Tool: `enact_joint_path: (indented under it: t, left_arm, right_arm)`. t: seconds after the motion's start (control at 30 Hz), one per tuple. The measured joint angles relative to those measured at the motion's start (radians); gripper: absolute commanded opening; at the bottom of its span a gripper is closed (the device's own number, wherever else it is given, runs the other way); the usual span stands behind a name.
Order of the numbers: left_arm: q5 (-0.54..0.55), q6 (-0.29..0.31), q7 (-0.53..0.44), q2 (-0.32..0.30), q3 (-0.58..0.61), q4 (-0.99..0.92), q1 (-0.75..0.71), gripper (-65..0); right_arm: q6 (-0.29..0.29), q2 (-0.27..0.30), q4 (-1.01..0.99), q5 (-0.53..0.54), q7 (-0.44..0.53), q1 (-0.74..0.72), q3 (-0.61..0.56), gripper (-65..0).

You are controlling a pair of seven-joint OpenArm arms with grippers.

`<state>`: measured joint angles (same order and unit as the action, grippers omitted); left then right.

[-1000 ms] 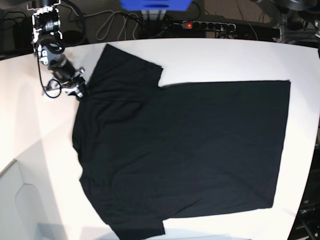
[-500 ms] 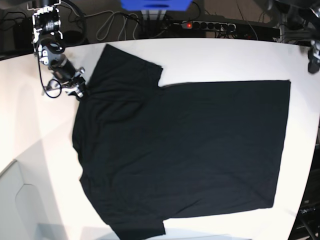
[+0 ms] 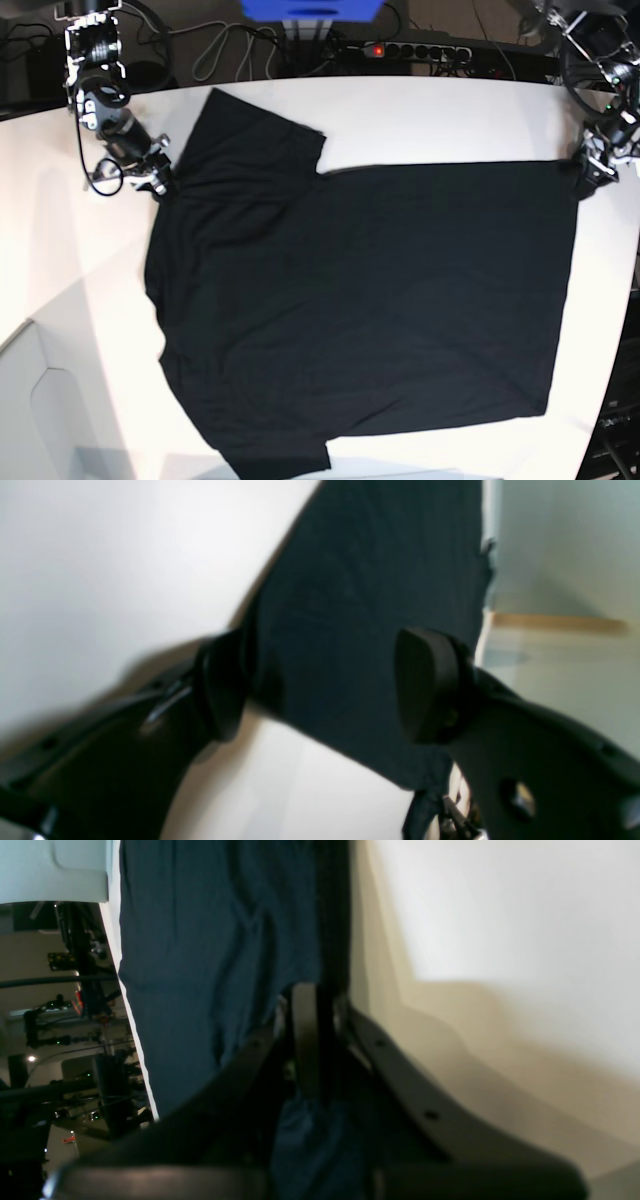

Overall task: Fold the T-shirt properly
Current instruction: 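Move both grippers to the black shirt's two shoulders, then grasp the shoulders with both grippers and pull the shirt toward the arm bases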

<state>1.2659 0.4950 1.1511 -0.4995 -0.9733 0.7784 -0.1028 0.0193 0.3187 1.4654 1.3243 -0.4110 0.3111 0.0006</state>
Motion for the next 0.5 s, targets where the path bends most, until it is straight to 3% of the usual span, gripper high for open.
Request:
enact_joint_path:
  t: [0.27, 0.33, 0.5]
  left_arm:
    - [0.008, 0.0, -0.008, 0.016, -0.001, 0.001, 0.002, -22.5]
    - [-0.006, 0.0, -0.002, 0.016, -0.001, 0.002, 0.0, -31.1]
    - [-0.015, 0.006, 0.001, 0.015, 0.0, 0.008, -0.008, -62.8]
  right_arm:
    - [0.0, 0.0, 0.0, 0.0, 0.0, 0.0, 0.0, -65.0]
    - [0.0, 0.0, 0.0, 0.0, 0.0, 0.0, 0.0, -65.0]
    - [-0.002, 0.0, 0.0, 0.0, 0.0, 0.003, 0.0, -65.0]
